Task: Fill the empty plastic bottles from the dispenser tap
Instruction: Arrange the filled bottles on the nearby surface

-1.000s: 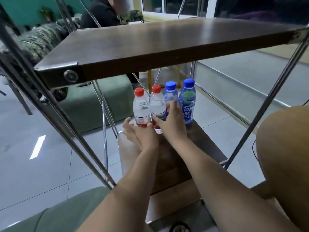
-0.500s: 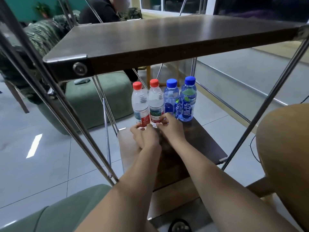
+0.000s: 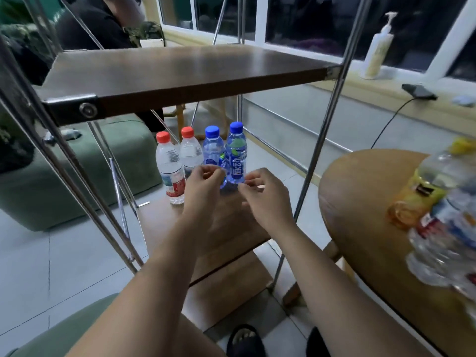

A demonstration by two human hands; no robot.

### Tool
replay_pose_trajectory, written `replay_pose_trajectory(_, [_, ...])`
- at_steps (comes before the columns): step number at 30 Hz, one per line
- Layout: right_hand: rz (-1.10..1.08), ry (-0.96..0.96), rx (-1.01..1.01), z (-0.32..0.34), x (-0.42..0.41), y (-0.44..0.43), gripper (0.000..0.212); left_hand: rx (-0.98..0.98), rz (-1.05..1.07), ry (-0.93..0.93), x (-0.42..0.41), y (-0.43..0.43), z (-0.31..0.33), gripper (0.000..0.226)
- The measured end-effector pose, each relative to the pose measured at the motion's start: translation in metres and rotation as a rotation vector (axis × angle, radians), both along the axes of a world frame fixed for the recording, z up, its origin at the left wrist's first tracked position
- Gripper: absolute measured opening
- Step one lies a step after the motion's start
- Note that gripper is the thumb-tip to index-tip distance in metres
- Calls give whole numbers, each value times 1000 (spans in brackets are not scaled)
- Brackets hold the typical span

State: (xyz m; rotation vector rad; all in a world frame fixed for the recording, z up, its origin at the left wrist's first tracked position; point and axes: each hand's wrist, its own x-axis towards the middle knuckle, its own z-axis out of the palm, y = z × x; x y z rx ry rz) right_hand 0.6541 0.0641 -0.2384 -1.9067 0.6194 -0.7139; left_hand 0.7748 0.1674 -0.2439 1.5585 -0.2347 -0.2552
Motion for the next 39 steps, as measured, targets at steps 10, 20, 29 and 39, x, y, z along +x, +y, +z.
replay_pose_trajectory(10, [-228, -50, 9, 23, -157, -1, 12, 30, -516, -198, -111, -42, 47, 8])
replay_pose_trajectory(20, [-508, -84, -87, 6, -264, -12, 14, 90, -887, -378, -225, -103, 64, 41])
replay_pose_trajectory(29, [-660, -72, -158, 0, -305, -16, 28, 191, -852, -620, -285, -147, 63, 71])
replay_pose_trajectory(39, [-730, -113, -255, -2, -312, -6, 55, 270, -801, -693, -255, -130, 70, 67])
